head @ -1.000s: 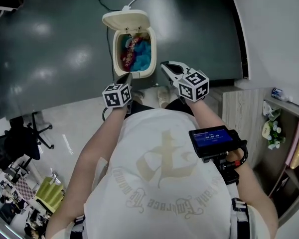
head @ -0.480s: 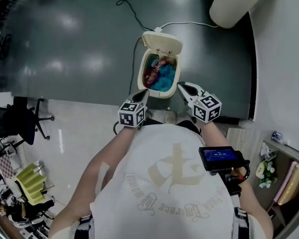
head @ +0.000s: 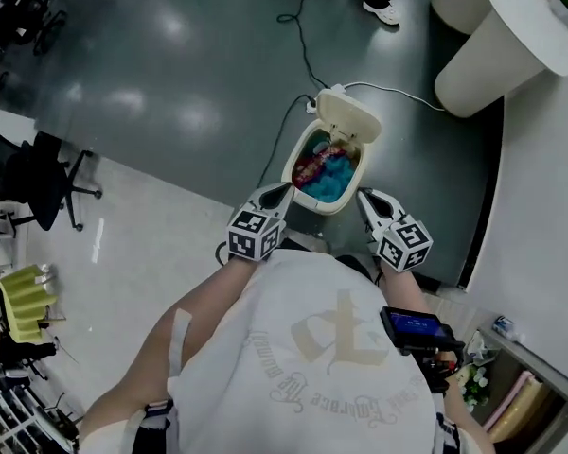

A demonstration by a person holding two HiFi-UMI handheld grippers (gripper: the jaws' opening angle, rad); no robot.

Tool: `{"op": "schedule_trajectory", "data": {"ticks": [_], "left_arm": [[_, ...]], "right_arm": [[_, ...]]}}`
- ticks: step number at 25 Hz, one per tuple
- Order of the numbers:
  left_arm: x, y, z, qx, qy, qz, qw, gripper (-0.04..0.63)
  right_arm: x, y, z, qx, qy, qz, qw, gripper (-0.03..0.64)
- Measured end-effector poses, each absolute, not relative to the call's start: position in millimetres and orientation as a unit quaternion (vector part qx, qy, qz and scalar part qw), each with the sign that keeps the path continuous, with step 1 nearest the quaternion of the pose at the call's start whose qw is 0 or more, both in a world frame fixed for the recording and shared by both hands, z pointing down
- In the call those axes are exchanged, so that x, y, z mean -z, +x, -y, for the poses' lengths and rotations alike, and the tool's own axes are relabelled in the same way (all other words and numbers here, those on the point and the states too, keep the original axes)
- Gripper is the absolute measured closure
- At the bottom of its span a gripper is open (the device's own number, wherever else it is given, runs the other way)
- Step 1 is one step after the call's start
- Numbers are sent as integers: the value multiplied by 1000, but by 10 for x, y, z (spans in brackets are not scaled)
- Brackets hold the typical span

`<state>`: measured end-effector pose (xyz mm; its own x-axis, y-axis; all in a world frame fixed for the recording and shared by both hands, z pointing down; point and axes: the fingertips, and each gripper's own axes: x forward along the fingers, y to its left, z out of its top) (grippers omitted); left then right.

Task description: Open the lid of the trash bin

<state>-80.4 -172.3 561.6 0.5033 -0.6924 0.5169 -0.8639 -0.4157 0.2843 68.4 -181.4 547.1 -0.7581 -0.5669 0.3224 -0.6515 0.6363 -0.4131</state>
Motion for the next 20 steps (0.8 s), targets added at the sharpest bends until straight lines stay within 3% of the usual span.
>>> {"op": "schedule_trajectory", "data": {"ticks": [20], "left_arm": [[-5417, -550, 1502, -161, 850, 438, 244, 581]], "right_arm": [[-5387, 864, 1590, -255, 352, 899, 62, 612]]}}
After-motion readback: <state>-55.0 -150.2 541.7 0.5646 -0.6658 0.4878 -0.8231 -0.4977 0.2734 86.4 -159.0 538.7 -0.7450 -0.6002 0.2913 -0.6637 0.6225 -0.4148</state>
